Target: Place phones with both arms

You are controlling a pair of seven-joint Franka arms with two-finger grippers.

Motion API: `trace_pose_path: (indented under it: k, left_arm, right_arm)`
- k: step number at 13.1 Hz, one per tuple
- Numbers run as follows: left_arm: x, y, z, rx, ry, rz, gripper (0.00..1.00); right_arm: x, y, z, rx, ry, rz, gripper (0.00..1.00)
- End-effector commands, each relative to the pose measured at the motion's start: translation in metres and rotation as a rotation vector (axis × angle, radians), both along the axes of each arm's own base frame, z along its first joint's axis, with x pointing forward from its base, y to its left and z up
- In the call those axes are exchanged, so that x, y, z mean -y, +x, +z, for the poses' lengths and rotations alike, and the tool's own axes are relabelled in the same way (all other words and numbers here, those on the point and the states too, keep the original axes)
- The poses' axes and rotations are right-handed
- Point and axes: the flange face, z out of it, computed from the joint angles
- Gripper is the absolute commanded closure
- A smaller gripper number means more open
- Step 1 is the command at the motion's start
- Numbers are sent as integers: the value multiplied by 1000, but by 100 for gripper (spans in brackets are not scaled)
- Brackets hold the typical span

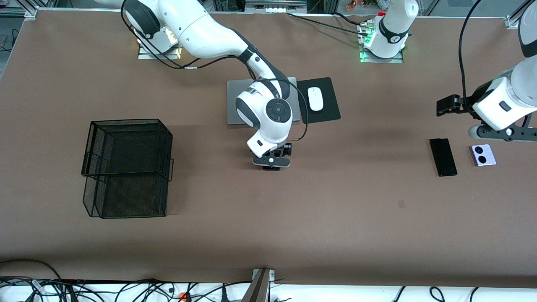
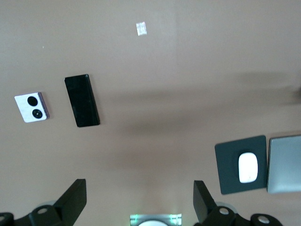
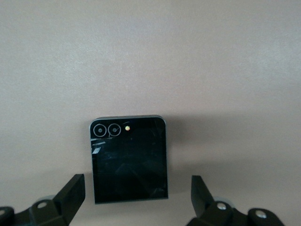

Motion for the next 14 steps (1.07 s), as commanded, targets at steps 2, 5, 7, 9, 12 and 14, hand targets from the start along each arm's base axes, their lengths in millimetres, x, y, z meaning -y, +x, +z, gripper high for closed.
trace_pose_path:
  k: [2,5,7,9,12,14]
  left_arm:
    - [-21,-49,-8,106,-28,-28,0]
    - [-36,-58,-15,124,-63,-26,0]
    - [-32,-59,-11,116,-65,-28,0]
    - [-31,-61,-13,93,-66,-34,0]
    - [-32,-62,-12,90,-66,-29,0]
    - [-32,-62,-11,83,-67,-31,0]
  right_arm:
    - [-6,-6,-5,21,20,71,0]
    - [-4,-10,-20,31,39,97,0]
    - [-2,-11,-24,26,47,79,0]
    - [-2,-12,-26,7,63,57,0]
    - [2,-13,-37,0,64,50,0]
    - [6,-13,-41,-6,64,42,0]
